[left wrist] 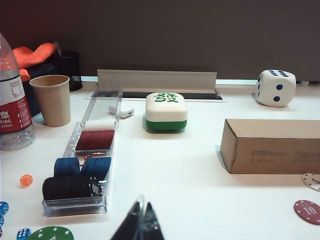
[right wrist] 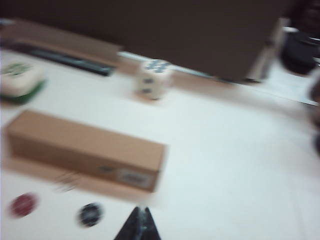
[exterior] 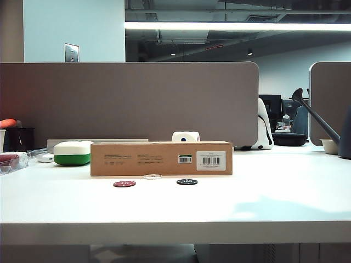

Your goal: Push the chip with the lowest value in the row forward next to the rectangular box.

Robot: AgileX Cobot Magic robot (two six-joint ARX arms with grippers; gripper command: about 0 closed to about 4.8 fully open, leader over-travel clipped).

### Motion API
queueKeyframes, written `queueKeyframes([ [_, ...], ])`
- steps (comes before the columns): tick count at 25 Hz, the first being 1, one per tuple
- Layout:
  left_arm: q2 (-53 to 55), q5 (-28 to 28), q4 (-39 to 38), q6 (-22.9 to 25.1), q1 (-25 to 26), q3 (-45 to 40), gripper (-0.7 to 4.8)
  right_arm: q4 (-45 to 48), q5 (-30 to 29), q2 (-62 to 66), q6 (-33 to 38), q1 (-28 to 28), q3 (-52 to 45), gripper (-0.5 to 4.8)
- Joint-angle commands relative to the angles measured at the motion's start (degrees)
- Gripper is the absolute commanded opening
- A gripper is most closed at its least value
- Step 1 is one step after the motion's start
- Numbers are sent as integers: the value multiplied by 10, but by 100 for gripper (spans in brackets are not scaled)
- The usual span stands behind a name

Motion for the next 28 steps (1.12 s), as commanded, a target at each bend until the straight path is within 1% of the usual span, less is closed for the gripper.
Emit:
queueKeyframes([
  [1,0,2,7,-2,-1,2,-5,12,-5,-10,3,-67,-2,-9],
  [5,0,2,7,-2,-1,2,-5,13,-28,-33,3,-147,-19,-9],
  [7,0,2,7,-2,-1,2,-5,13,-49,-66,4,-223,-42,-9],
  [10,0,2,7,-2,-1,2,-5,17,-55,-97,4,-269,-66,-9],
  [11,0,2,7,-2,-1,2,-5,23,-55,-122,4,-295,-89,-9],
  [15,0,2,7,-2,-1,2,-5,38,-56,-184,4,-343,-148,-9],
  [18,0,2,7,-2,-1,2,-5,44,-69,-236,5,-376,-194,-9],
  [20,0,2,7,-2,-1,2,-5,48,-92,-294,5,-411,-245,-9],
  [23,0,2,7,-2,-1,2,-5,62,-119,-364,7,-448,-301,-9],
  [28,0,2,7,-2,-1,2,-5,81,-199,-490,12,-509,-384,-9],
])
